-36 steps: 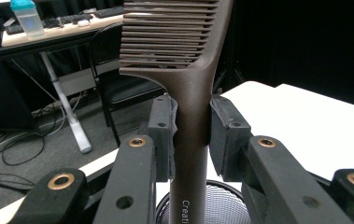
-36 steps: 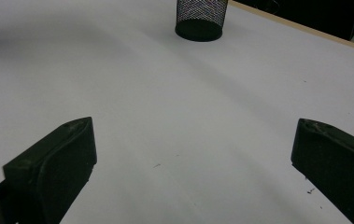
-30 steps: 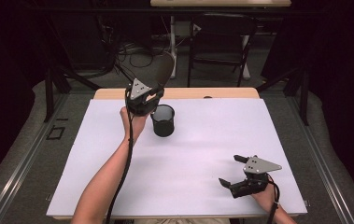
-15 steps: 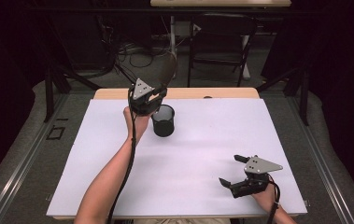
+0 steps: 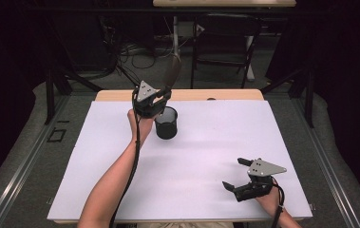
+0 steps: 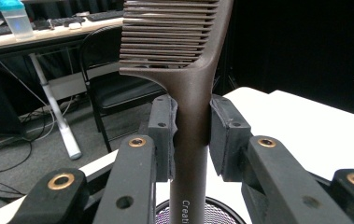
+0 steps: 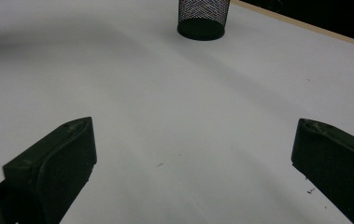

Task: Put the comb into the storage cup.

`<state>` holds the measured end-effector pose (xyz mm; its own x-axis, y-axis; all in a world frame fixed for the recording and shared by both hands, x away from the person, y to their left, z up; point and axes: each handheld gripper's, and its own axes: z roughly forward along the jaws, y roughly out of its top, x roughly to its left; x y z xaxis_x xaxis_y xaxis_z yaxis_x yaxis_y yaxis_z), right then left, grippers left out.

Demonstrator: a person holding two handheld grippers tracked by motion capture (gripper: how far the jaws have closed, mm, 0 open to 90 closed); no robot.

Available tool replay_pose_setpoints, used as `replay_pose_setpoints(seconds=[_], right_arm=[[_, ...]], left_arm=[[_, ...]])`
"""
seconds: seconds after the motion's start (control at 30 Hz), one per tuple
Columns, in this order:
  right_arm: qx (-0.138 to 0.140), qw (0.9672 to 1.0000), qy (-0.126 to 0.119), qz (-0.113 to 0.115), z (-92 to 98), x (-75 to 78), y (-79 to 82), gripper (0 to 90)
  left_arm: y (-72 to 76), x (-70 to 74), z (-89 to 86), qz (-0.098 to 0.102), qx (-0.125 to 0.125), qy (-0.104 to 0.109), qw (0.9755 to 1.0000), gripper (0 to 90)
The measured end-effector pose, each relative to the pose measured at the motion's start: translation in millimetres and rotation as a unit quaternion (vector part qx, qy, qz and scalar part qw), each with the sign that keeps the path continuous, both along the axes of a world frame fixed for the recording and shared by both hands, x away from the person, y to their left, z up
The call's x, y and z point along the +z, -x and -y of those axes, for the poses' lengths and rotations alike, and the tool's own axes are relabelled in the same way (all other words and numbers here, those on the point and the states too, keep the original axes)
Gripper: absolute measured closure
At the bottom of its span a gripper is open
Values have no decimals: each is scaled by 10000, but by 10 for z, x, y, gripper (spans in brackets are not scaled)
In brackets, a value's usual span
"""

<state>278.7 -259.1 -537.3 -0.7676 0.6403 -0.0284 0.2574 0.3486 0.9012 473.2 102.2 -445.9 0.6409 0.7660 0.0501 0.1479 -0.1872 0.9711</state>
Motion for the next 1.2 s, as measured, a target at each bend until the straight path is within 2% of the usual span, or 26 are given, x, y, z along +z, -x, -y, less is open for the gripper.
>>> replay_pose_setpoints(seconds=[0.37, 0.53, 1.2], right_arm=[[-1, 10000, 17, 4, 2, 1, 1, 0], [7, 10000, 26, 16, 1, 3, 3, 0], [7, 10000, 31, 16, 3, 3, 3, 0]], left_arm=[[-24, -57, 11, -72, -7, -20, 10000, 724], [-27, -105, 22, -115, -12, -106, 9999, 724], [-42, -176, 11, -197, -105, -115, 9997, 724]])
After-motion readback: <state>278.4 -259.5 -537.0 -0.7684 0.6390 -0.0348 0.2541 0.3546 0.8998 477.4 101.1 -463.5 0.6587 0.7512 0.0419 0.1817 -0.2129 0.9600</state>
